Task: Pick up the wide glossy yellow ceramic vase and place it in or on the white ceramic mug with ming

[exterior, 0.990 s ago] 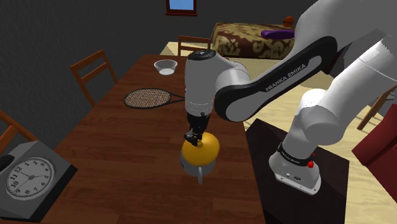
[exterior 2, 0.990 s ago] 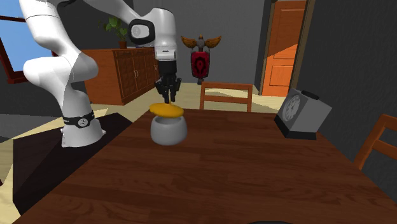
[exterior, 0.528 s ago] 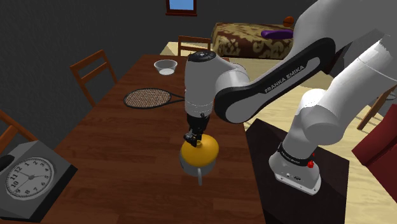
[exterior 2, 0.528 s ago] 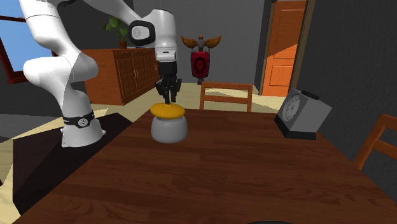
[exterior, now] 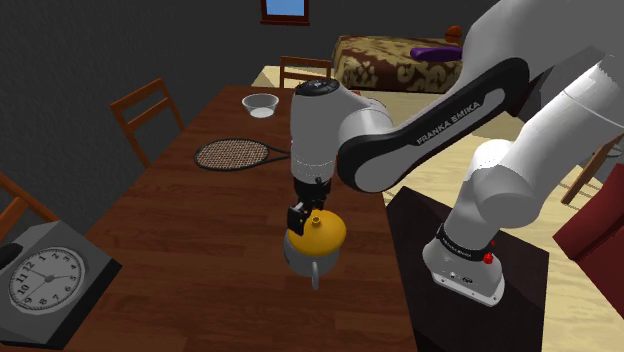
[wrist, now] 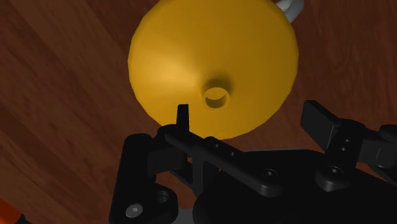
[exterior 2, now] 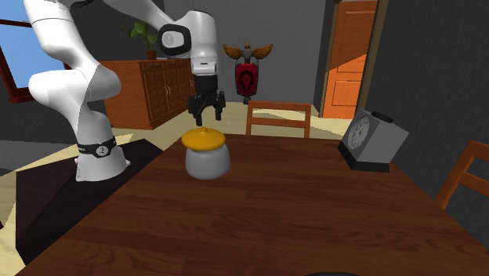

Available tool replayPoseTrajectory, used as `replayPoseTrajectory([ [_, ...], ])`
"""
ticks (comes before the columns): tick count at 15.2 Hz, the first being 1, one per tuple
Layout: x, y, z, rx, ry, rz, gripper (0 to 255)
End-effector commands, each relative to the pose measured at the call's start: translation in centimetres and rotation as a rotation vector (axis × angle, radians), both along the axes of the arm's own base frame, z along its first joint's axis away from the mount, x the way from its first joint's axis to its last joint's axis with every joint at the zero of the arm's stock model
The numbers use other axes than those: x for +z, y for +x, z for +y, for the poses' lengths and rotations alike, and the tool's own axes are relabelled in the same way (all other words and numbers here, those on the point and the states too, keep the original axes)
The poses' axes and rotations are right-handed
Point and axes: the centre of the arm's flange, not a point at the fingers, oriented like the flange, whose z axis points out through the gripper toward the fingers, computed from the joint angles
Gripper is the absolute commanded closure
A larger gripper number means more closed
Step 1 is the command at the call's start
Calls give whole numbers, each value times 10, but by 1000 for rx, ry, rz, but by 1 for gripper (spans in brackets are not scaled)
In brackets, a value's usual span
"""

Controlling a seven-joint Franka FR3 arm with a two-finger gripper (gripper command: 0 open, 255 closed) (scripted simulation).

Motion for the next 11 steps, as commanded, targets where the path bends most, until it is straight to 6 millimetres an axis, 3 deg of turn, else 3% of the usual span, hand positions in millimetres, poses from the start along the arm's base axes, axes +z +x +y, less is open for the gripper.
replayPoseTrajectory([
  [1,21,-1,0,0,0,1,0],
  [3,45,-2,1,0,0,1,0],
  [11,45,-2,1,0,0,1,0],
])
